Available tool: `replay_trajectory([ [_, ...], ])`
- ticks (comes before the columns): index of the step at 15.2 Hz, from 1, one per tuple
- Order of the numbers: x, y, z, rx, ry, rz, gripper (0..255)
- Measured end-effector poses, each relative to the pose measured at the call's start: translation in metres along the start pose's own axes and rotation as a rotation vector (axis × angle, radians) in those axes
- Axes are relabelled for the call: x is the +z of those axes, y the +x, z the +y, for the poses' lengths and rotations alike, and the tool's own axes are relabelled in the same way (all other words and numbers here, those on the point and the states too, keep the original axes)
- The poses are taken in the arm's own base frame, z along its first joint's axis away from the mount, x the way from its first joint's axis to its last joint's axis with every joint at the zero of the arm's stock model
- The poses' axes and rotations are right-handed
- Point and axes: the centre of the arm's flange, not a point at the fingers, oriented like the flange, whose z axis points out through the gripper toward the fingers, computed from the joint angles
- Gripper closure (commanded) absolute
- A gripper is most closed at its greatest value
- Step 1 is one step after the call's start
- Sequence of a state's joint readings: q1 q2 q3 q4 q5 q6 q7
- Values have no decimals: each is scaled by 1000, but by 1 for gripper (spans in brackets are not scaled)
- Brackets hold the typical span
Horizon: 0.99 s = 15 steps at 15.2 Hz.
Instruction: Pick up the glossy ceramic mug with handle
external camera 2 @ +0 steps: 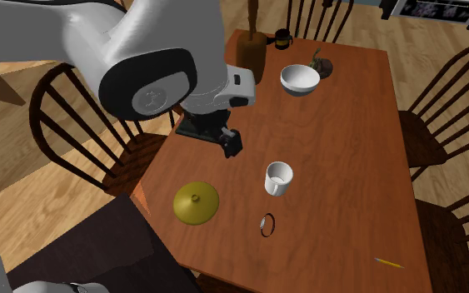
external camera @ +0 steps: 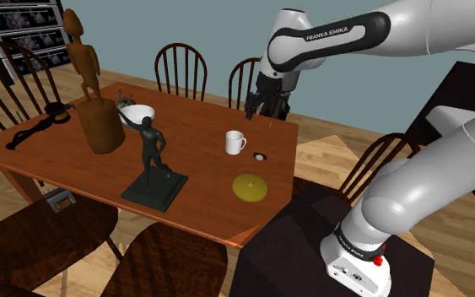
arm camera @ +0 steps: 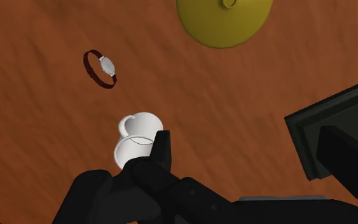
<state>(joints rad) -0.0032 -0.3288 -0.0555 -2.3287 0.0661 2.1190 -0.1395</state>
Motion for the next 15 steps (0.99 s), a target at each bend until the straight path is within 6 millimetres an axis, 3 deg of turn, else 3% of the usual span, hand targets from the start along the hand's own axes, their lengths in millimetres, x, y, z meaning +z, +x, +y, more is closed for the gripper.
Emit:
replay_trajectory([
  [15,162,114,42,-3,-89,-51,0],
])
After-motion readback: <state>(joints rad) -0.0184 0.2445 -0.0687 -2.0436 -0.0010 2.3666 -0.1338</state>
